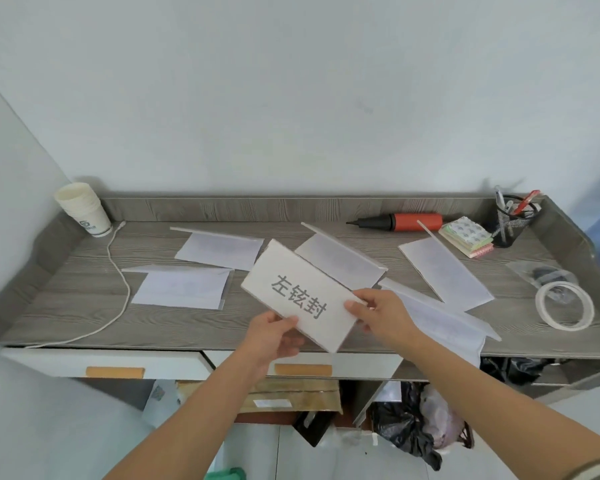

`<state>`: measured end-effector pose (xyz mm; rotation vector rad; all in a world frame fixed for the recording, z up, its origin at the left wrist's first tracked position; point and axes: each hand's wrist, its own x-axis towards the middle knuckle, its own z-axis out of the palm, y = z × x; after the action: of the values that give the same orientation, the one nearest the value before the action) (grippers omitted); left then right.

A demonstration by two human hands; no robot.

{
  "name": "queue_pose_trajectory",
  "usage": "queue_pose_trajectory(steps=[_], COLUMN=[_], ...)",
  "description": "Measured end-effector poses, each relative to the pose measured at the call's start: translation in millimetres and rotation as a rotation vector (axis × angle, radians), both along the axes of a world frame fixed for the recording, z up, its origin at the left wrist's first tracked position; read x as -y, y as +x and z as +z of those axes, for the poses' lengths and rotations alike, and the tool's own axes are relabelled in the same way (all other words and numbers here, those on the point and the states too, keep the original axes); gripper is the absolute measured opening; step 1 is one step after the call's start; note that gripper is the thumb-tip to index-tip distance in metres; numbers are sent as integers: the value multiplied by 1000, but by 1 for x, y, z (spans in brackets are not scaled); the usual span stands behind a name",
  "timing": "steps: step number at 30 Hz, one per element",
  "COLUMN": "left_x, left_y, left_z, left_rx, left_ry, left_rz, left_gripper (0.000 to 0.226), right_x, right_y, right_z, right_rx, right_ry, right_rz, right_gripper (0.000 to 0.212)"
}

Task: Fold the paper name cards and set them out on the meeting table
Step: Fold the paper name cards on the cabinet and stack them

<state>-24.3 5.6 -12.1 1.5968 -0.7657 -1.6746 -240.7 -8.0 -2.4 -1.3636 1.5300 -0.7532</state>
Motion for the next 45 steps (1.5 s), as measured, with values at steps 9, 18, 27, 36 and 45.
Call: queue_pose_trajectory(steps=[9, 18, 27, 36, 45], left_x=[12, 34, 43, 42, 40], left_y=[30, 20, 25, 27, 31], left_z=[-8, -15, -27, -27, -15], left_rx=[906, 1424, 1419, 1394, 1294], left_ry=[-422, -757, -903, -954, -847], left_rz=[26, -530, -514, -499, -568], left_gripper=[78, 53, 49, 49, 52], right_x=[27, 11, -45, -57, -103], right_y=[-3, -1, -137, -158, -144], right_z=[-1, -5, 35, -2, 51], right_rx=[-413, -517, -642, 397, 500], right_ry=[-226, -303, -191, 454, 125], right_rz=[136, 182, -611, -751, -719], right_gripper=[26, 32, 24, 23, 13])
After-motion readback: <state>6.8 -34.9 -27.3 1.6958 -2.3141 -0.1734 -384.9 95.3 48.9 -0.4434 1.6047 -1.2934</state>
